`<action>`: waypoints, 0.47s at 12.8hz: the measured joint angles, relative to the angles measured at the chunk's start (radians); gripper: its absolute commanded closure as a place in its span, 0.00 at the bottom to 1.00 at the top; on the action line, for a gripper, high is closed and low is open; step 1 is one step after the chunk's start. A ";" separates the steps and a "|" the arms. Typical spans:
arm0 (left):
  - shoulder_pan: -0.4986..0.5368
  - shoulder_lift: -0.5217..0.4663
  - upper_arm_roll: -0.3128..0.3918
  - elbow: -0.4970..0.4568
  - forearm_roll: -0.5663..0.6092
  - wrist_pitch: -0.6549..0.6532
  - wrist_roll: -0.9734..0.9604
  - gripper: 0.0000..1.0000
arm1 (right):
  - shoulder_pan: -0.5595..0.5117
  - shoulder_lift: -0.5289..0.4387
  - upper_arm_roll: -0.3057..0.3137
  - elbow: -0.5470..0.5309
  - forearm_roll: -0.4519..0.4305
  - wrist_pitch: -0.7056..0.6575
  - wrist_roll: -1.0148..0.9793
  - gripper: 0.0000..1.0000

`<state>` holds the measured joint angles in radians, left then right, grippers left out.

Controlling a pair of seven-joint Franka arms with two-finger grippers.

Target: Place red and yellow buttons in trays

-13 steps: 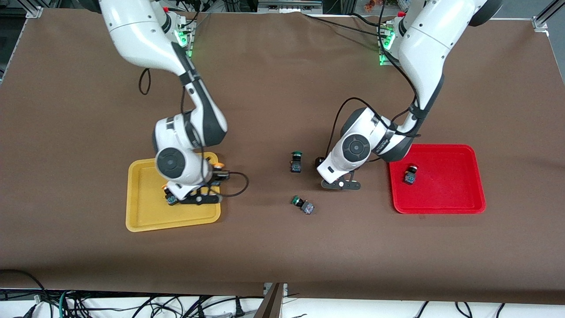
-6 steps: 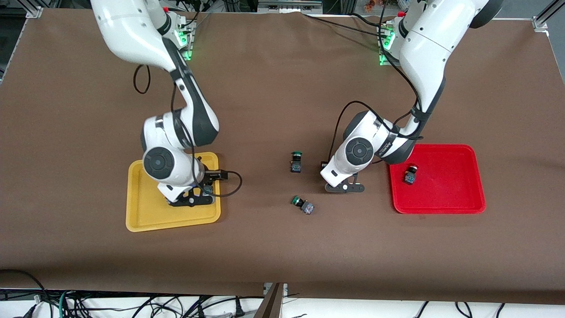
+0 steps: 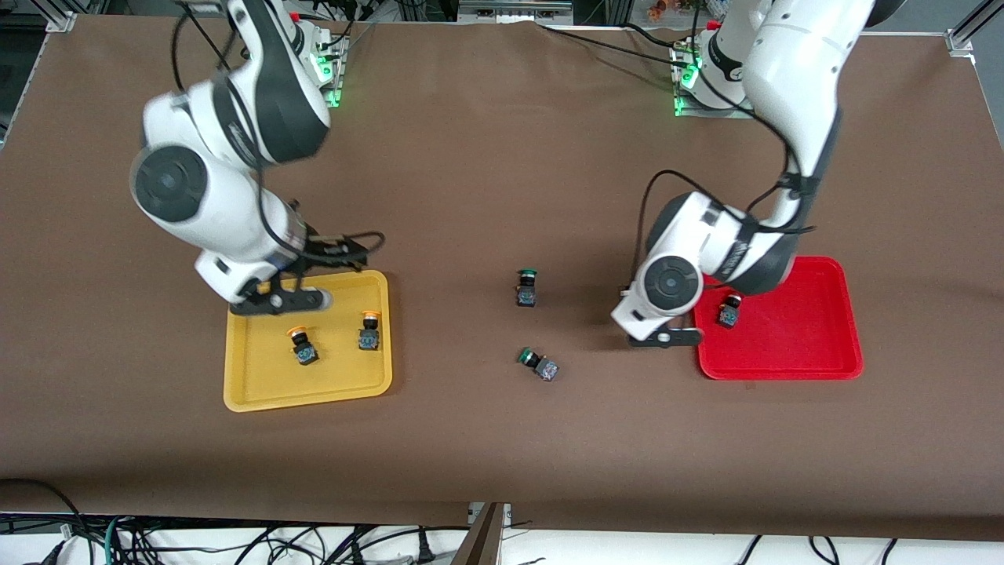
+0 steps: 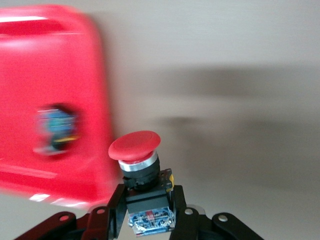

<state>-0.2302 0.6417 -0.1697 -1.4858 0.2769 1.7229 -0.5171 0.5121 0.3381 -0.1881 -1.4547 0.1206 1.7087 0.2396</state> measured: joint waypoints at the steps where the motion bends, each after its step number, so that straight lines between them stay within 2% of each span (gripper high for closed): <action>1: 0.028 -0.017 0.006 0.005 0.060 -0.056 0.044 0.99 | -0.001 -0.070 -0.001 -0.056 -0.035 -0.009 0.000 0.00; 3: 0.132 -0.022 0.013 0.003 0.114 -0.086 0.219 0.96 | 0.000 -0.202 -0.001 -0.171 -0.070 -0.022 -0.001 0.00; 6: 0.282 0.002 0.010 -0.012 0.106 -0.001 0.515 0.88 | -0.009 -0.274 0.000 -0.217 -0.097 -0.050 -0.022 0.00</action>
<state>0.0520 0.6434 -0.1598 -1.4974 0.3829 1.7218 -0.0017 0.5034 0.0638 -0.1879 -1.6719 0.0240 1.6591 0.2174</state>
